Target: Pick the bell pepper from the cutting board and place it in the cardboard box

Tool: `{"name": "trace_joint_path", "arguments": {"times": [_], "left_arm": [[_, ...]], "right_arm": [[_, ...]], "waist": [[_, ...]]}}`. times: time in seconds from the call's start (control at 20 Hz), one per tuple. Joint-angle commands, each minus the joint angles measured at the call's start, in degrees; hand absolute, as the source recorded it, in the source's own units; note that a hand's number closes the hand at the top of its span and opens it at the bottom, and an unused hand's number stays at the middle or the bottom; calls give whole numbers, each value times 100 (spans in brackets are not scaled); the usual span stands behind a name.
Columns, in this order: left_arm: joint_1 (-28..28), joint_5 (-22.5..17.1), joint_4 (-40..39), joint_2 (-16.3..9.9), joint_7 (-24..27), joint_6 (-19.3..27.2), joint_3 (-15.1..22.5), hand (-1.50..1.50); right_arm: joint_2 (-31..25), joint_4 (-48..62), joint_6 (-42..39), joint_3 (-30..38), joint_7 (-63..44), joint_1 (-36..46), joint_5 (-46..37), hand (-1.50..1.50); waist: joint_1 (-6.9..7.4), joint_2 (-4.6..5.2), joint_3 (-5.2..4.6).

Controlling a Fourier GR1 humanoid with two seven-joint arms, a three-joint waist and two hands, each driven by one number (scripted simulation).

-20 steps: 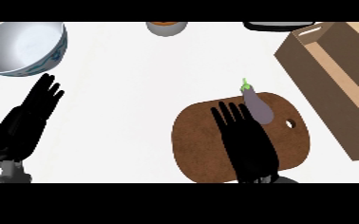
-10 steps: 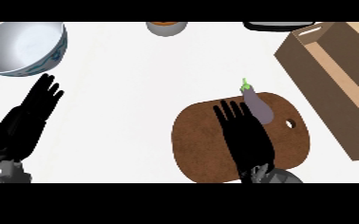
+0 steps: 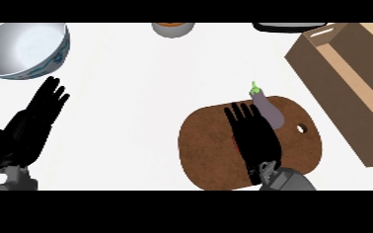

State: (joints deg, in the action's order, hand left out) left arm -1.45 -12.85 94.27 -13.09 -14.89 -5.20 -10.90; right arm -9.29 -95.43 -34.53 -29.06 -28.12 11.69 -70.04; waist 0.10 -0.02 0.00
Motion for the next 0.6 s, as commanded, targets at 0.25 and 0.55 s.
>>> {"name": "trace_joint_path", "arguments": {"times": [0.25, 0.55], "left_arm": [[-188, 147, -10, 87, -150, 48, -10, 0], [338, 111, 253, 146, 56, -248, -17, 0]], "right_arm": [[-158, -176, 46, 317, 509, 10, -167, 150], [268, 835, 739, 34, 891, 333, -512, 150]], "waist": [[-15, -3, 0], [23, 1, 0]]}}
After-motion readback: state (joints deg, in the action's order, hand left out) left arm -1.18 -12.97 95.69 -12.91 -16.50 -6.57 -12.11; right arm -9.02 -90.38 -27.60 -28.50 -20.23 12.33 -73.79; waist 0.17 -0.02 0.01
